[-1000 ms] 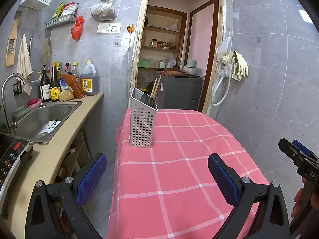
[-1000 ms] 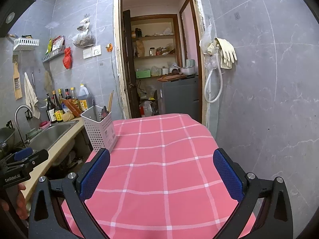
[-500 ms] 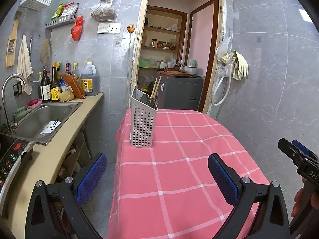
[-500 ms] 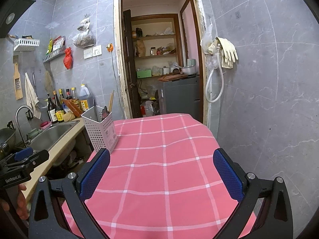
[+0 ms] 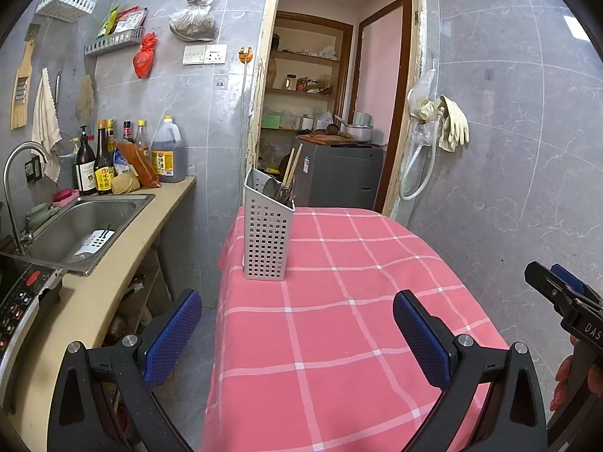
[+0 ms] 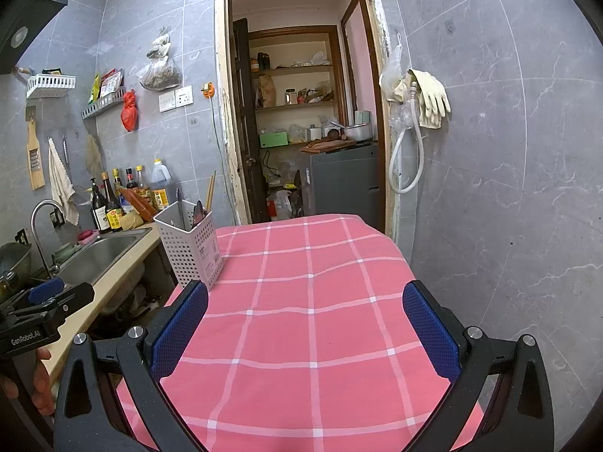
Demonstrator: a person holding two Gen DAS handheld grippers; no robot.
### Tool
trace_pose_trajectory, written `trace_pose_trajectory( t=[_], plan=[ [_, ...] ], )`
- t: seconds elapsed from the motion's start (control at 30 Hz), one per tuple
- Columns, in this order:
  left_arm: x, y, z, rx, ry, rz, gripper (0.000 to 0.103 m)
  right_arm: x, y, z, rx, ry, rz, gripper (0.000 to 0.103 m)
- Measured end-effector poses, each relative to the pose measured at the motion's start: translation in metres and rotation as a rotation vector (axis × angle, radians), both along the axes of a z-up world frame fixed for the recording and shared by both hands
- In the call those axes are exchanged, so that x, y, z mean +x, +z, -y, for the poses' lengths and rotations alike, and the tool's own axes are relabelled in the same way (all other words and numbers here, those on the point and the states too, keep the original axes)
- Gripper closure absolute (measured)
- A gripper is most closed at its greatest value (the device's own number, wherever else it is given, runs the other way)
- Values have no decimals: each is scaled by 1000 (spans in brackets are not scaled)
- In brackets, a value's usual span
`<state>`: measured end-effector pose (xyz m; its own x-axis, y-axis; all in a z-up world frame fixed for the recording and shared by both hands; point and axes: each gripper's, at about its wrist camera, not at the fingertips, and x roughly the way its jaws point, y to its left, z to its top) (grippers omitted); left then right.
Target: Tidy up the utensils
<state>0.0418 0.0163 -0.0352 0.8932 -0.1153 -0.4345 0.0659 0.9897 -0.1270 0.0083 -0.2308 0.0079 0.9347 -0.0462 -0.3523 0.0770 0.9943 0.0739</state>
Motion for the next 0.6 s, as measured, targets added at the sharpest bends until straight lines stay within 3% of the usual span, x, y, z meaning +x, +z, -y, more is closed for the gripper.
trace_pose_trajectory(
  t=[0.6],
  plan=[
    [0, 0, 1, 1, 1, -1, 1, 0, 0, -2, 3, 1, -1, 1]
  ],
)
